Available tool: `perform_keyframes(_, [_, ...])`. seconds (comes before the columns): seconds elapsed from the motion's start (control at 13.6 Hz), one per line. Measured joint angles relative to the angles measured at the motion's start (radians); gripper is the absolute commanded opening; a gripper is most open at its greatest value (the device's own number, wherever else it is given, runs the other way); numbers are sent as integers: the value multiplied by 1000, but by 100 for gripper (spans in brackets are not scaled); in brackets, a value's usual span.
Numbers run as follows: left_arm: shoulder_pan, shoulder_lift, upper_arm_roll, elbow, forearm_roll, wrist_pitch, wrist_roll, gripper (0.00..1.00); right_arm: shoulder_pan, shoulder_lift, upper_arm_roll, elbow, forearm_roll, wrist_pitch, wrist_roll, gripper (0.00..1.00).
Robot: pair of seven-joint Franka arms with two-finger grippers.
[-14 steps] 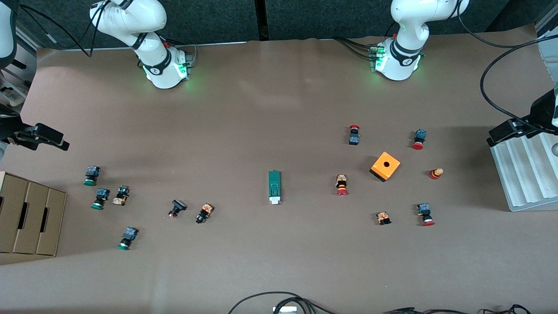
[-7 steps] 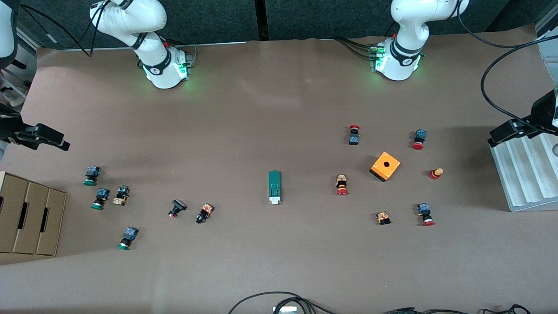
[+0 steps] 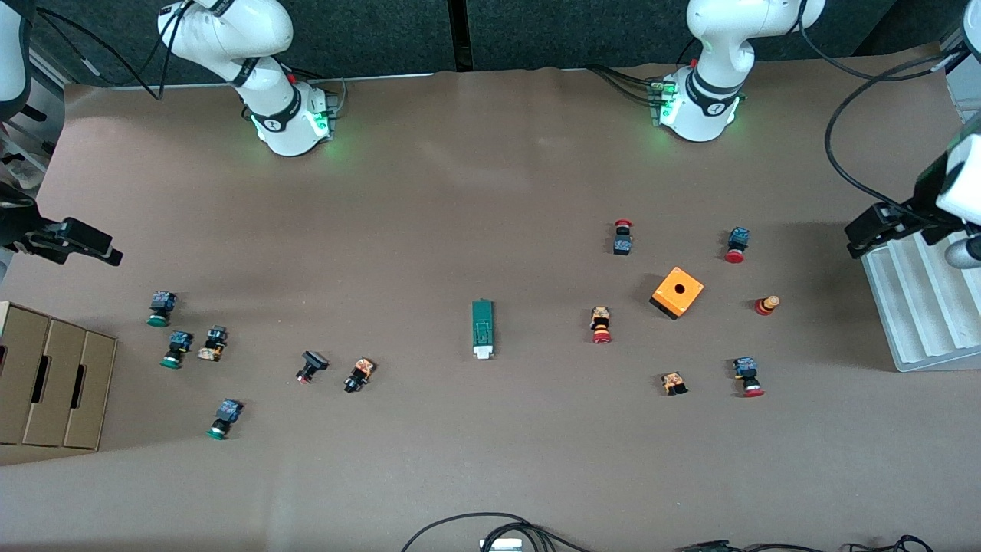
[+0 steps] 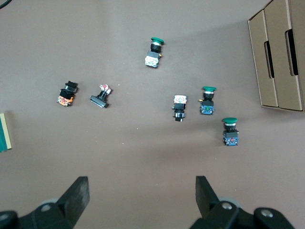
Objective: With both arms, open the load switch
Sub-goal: 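Move the left gripper over the green load switch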
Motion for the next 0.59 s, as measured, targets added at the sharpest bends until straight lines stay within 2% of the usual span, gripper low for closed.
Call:
perform_keyframes(0.3, [-14, 34, -150, 1, 105, -3, -180, 100, 0, 0, 0, 0, 0, 1, 0, 99])
perform_keyframes(0.44, [-19, 53, -186, -1, 111, -6, -199, 100, 0, 0, 0, 0, 0, 1, 0, 99])
perform_keyframes(0.59, [-37, 74, -193, -1, 111, -4, -200, 100, 0, 0, 0, 0, 0, 1, 0, 99])
